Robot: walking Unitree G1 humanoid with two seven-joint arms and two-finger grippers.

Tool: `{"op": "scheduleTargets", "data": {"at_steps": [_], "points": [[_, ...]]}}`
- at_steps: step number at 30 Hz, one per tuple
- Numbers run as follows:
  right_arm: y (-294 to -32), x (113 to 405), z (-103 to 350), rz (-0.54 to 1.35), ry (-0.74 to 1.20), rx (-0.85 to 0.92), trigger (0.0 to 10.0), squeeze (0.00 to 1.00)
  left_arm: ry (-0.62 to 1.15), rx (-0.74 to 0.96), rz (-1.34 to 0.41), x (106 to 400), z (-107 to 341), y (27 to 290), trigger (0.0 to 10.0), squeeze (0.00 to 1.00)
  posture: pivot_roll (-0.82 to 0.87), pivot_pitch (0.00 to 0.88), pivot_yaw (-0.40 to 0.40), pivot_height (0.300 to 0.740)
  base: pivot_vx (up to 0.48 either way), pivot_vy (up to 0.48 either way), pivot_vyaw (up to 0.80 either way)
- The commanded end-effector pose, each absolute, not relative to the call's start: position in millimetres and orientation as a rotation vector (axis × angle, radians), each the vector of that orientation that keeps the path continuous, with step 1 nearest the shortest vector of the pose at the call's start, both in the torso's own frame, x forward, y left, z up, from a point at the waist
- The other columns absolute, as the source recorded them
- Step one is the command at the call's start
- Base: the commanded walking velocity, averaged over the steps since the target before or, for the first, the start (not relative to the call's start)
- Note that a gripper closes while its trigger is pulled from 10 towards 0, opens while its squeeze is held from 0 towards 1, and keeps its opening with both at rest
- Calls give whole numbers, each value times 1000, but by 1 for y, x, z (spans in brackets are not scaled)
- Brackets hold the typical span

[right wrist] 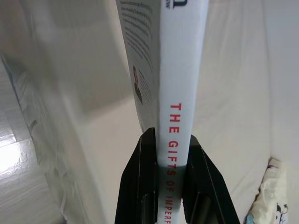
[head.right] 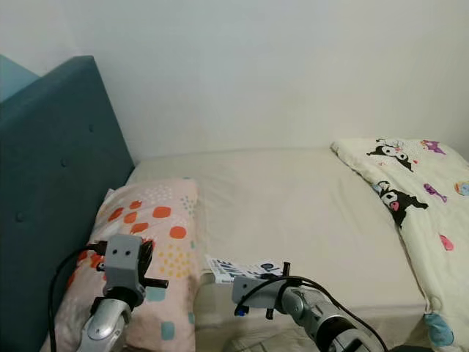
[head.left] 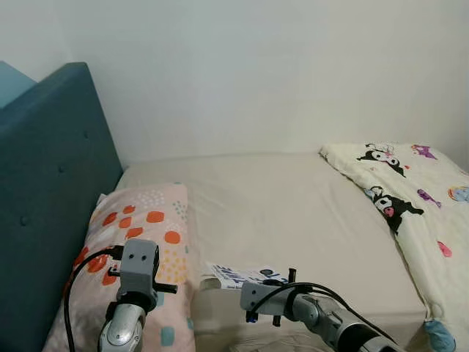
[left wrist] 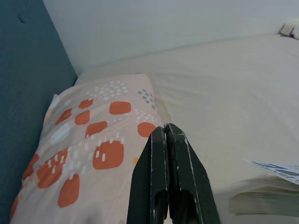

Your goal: Clean up the room

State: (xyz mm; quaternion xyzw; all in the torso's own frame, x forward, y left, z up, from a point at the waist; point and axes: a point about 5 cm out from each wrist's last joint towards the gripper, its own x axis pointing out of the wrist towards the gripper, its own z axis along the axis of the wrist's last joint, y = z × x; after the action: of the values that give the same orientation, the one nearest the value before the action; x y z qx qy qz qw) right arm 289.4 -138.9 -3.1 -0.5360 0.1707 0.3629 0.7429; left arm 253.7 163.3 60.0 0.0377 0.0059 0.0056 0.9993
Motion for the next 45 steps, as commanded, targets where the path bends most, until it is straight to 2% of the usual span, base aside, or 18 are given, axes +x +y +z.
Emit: {"op": "scheduleTargets", "data": {"at_steps": [1,7,21,45], "points": [[-138,290,-1,779,356,-1152,10000,0,13,80,5,252,60,165,10000,0,-83,0,-12,740,0,0,0],[-138,291,-1,778,356,-1151,10000,0,13,73,-6,251,59,165,10000,0,-82,0,-14,740,122,0,0],[-138,291,-1,782,357,-1155,10000,0,1,64,-12,251,61,164,10000,0,-80,0,-16,740,365,0,0],[-136,288,-4,794,360,-1137,10000,0,-1,92,-18,250,60,166,10000,0,-79,0,-14,740,0,0,0]]}}
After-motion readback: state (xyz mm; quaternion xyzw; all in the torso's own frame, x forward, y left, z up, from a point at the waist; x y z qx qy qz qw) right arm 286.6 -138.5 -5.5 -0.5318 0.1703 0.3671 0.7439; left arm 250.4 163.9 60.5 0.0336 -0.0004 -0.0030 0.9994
